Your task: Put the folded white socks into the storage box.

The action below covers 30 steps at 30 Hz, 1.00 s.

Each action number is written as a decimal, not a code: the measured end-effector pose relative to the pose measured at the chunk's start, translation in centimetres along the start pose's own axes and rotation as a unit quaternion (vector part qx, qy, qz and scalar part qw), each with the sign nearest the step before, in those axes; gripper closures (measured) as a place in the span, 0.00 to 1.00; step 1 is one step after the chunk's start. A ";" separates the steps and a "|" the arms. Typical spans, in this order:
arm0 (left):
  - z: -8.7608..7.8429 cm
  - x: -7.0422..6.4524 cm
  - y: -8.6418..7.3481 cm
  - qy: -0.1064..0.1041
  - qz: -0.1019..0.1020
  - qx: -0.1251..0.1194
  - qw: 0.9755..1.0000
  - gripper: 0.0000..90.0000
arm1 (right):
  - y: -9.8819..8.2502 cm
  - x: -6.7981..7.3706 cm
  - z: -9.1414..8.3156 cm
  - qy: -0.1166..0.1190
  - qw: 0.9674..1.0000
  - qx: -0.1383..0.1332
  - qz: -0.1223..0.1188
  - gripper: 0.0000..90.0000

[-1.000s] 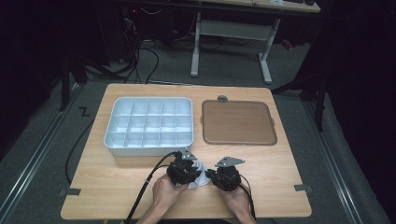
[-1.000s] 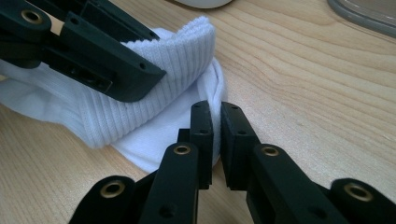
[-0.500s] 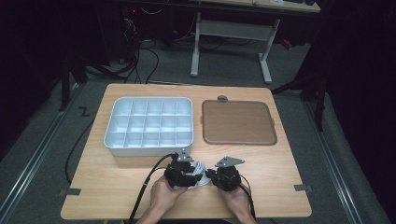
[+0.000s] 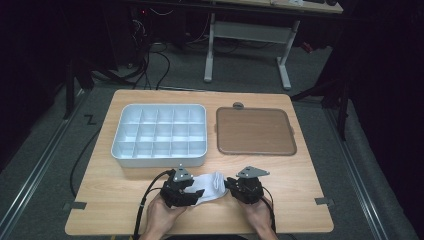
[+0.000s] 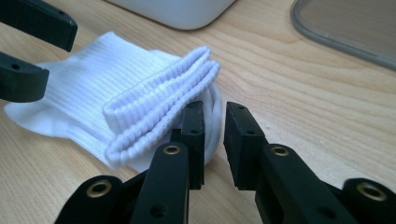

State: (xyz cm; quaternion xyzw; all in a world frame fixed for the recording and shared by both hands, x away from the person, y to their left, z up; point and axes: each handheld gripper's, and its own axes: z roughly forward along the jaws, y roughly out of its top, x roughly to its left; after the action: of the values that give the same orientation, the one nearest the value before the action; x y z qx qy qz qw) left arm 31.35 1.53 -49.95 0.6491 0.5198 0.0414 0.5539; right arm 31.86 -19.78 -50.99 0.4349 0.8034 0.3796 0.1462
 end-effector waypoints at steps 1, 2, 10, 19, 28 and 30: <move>-0.1 0.1 -0.1 0.003 0.000 0.000 1.000 0.52 | 0.0 0.0 0.0 0.000 1.000 0.000 0.000 0.88; -0.1 0.2 -0.3 0.008 0.000 0.001 1.000 0.51 | 0.2 -0.1 -0.4 -0.001 1.000 -0.008 0.000 0.88; -1.2 0.8 -1.3 0.036 0.004 -0.019 0.999 0.42 | 0.5 0.2 -1.9 0.003 1.000 -0.022 -0.006 0.88; -1.4 1.7 -2.4 0.059 0.001 -0.018 0.998 0.41 | 1.0 2.6 -1.4 0.034 0.998 -0.027 -0.043 0.82; -0.8 2.3 -3.1 0.069 0.005 -0.017 0.997 0.46 | 0.8 3.0 0.2 0.031 0.998 0.003 -0.053 0.84; -0.6 2.3 -3.2 0.072 0.006 -0.016 0.997 0.49 | 0.4 2.8 0.6 0.023 0.998 0.015 -0.055 0.91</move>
State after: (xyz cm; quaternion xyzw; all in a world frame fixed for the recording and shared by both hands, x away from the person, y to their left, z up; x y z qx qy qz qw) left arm 30.00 3.15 -53.34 0.6388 0.5532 0.0997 0.5253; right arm 30.78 -17.06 -50.83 0.3829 0.8349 0.3691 0.1417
